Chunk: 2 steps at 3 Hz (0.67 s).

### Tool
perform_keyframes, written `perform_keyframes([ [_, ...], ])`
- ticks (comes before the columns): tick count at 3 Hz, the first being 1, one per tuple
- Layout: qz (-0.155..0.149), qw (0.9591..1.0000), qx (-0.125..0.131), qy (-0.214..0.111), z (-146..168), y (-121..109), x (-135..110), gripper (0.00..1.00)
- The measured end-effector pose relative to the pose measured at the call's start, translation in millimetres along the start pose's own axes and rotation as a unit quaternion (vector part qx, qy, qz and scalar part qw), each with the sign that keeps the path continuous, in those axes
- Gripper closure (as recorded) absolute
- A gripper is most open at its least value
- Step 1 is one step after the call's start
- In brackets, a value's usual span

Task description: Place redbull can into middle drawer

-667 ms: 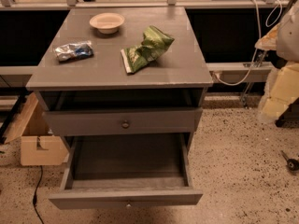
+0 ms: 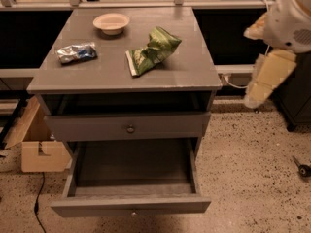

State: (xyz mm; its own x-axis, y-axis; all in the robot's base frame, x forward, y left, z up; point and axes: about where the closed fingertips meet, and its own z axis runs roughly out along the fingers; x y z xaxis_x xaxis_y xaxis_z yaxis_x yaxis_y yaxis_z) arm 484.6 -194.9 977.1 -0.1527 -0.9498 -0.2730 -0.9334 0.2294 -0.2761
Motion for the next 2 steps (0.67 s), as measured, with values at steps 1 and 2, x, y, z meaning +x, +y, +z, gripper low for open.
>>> perform_keyframes([
  [1,-0.033,0.997,-0.003,-0.07,31,-60,-57,0.0],
  [2,-0.046,0.9918,-0.003,-0.119,45,-97,-99,0.0],
])
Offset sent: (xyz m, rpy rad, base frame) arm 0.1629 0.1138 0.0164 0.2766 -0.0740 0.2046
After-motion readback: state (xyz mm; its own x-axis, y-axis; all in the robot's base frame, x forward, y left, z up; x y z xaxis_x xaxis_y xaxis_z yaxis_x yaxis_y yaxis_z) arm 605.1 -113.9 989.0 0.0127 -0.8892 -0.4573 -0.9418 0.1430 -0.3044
